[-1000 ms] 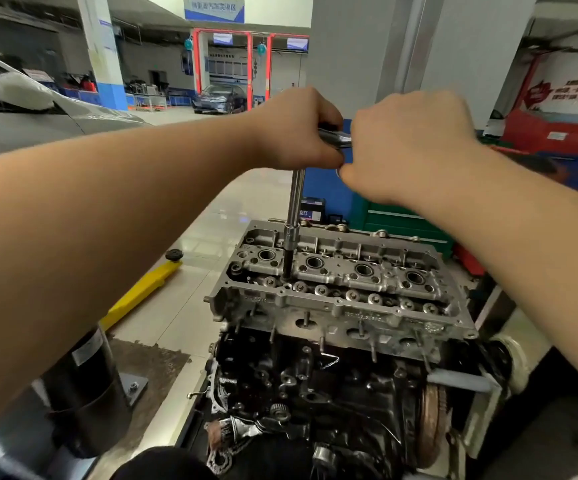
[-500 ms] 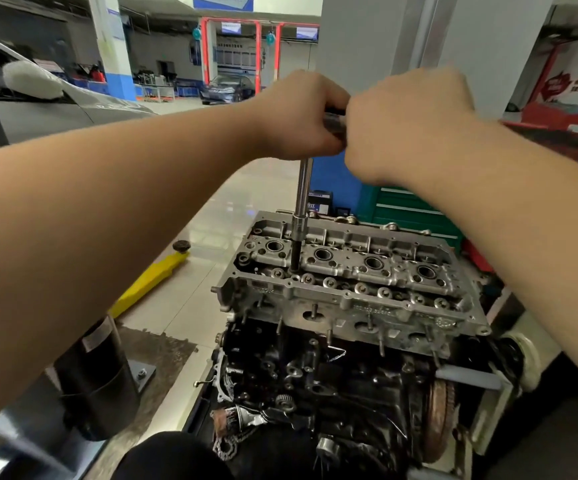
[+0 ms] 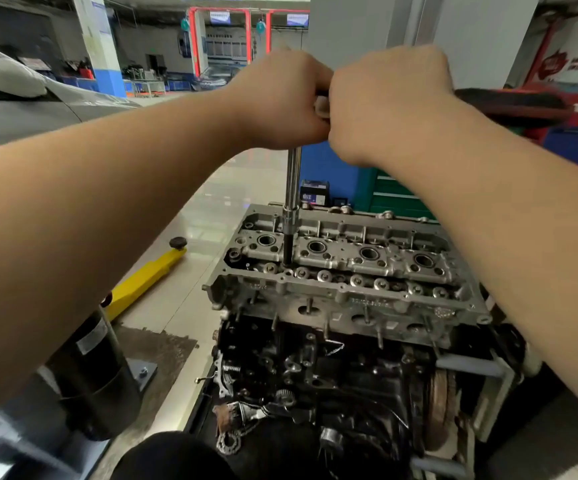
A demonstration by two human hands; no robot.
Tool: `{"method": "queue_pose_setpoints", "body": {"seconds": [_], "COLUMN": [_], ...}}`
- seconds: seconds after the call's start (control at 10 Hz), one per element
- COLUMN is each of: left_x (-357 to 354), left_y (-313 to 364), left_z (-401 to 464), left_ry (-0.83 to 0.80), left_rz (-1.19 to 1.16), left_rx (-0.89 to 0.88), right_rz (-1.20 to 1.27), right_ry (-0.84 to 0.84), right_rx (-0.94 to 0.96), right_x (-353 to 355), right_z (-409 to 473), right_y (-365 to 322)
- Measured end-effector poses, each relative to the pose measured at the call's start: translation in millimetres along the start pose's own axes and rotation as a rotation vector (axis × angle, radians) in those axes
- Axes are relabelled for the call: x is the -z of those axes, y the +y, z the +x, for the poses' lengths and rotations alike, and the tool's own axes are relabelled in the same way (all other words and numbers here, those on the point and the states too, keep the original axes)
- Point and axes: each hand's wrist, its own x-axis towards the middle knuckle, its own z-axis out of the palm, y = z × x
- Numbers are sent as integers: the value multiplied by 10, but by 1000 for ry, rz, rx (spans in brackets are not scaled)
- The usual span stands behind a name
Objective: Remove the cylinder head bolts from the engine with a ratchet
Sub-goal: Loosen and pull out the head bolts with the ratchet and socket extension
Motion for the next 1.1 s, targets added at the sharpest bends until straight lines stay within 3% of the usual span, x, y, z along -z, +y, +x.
{"method": "queue_pose_setpoints", "body": {"seconds": [0.1, 0.2, 0.3, 0.4, 0.5, 0.6, 0.7, 0.8, 0.9, 1.0, 1.1], "left_x": [-44, -172, -108, -21, -21, -94, -125, -168, -160, -117, -56], "left_y": [261, 388, 177, -80, -85, 194, 435, 331, 21, -144, -130], "left_z": [132, 157, 152, -49, -28, 134, 235, 273, 202, 59, 65], "left_ry": [-33, -125, 1, 44, 7, 0, -41, 5, 62, -32, -104], "left_rz": [369, 440, 371, 10, 78, 402, 468, 468, 186, -83, 68], "left_rx": [173, 166, 139, -134, -73, 210, 251, 274, -22, -276, -150], "right_rz": [295, 504, 365, 87, 53, 296, 503, 481, 241, 65, 93], "right_ry": [-102, -152, -146, -53, -38, -165, -175, -169, -168, -83, -60], "right_rx": [13, 39, -16, -28, -18, 42, 54, 31, -32, 10, 44], "right_x": [-163, -200, -140, 45, 82, -103, -192, -177, 9, 286, 396], "right_z": [67, 69, 82, -19, -4, 167, 148, 127, 1, -280, -362], "right_y": [39, 30, 49, 19, -33, 25, 6, 11, 75, -9, -85]}}
